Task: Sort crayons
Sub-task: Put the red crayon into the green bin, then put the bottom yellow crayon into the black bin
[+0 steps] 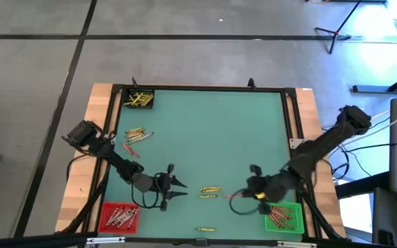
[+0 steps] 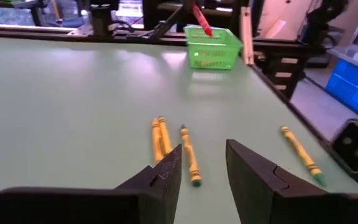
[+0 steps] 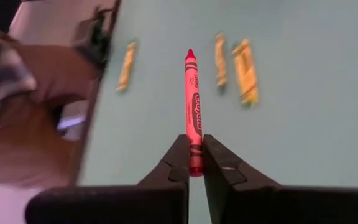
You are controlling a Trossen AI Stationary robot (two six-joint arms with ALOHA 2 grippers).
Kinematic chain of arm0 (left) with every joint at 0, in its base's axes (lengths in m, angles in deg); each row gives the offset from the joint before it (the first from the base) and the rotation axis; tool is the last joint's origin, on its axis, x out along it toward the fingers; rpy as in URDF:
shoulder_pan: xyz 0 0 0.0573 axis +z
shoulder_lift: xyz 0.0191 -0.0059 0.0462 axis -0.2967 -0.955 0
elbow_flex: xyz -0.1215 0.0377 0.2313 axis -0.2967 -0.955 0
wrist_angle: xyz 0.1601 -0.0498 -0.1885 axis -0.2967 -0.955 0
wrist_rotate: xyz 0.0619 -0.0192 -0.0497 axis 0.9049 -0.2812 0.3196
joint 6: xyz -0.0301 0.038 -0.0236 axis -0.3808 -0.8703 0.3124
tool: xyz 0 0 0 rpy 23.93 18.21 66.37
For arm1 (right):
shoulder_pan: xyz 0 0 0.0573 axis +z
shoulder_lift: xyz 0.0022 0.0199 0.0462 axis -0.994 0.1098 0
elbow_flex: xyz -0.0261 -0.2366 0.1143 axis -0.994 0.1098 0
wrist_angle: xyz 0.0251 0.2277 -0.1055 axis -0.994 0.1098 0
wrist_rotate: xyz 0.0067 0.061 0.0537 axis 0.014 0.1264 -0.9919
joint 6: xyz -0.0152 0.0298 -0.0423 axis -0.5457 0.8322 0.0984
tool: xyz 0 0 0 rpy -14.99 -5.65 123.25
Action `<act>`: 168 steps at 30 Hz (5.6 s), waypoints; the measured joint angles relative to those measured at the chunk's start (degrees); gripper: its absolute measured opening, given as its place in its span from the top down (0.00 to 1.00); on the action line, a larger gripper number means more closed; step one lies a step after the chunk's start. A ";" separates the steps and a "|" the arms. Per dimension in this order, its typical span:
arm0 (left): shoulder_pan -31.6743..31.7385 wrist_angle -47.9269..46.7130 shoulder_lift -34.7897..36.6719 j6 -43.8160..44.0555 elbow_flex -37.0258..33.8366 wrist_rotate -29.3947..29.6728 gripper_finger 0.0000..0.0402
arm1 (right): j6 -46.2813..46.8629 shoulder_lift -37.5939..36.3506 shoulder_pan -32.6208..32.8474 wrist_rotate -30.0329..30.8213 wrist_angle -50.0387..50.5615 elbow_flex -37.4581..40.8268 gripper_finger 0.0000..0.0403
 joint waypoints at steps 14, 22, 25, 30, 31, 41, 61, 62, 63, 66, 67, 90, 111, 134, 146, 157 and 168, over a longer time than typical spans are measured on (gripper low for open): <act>-0.30 -0.13 0.02 -4.45 2.49 -0.10 0.73 | 46.47 -0.03 21.64 1.08 24.66 -13.09 0.96; -0.30 -0.51 0.02 -4.62 2.49 0.21 0.73 | 73.18 3.10 31.82 -4.41 37.48 -13.08 0.94; -0.22 -0.52 0.02 -4.18 2.49 0.29 0.73 | 75.17 4.64 33.32 -4.41 37.36 -13.02 0.94; 0.41 -0.52 0.02 -3.61 2.49 0.49 0.73 | 76.94 7.04 33.45 -4.42 37.62 -13.02 0.94; 0.53 -0.52 0.02 -3.55 2.49 0.48 0.73 | 76.98 7.45 33.44 -4.81 37.74 -13.02 0.94; 0.57 -0.52 0.02 -2.50 2.49 0.55 0.73 | 75.94 6.85 28.68 -10.00 38.78 -13.02 0.71; 1.02 -0.57 0.02 -2.46 2.49 0.54 0.73 | -0.44 16.86 -0.15 20.85 13.94 -13.07 0.63; 1.19 -0.68 0.04 -2.45 2.49 0.56 0.73 | -3.31 18.20 -1.40 19.23 11.63 -13.07 0.63; 1.36 -0.92 0.04 -2.39 2.49 0.58 0.73 | -5.61 19.58 -2.64 17.43 9.48 -13.07 0.63; 1.83 -2.17 0.04 -2.11 2.48 0.56 0.73 | -11.76 23.77 -6.43 11.03 3.08 -13.07 0.63; 1.94 -2.30 0.04 -2.07 2.49 0.54 0.73 | -13.17 25.16 -7.73 9.23 1.51 -13.07 0.63; 2.36 -4.44 0.07 -2.33 2.47 0.66 0.73 | -22.81 34.17 -16.99 -0.93 -23.00 -8.85 0.63; 3.26 -4.80 0.07 -2.44 2.49 0.75 0.73 | -22.31 34.06 -20.99 -3.55 -24.62 -3.85 0.78; 9.62 -14.11 0.07 -0.93 4.11 -2.87 0.73 | -28.53 32.04 -22.25 1.41 -31.35 -3.32 0.98; 10.97 -15.12 0.07 -2.33 4.11 -2.00 0.73 | -31.80 31.75 -22.17 0.98 -39.19 -3.39 0.99; 11.24 -14.15 0.07 -3.03 4.11 -2.33 0.78 | -33.33 31.70 -22.17 0.69 -43.57 -3.47 0.98; 11.22 -13.12 0.07 -3.84 4.11 -3.02 0.98 | -33.32 31.75 -22.17 0.73 -43.65 -3.47 0.94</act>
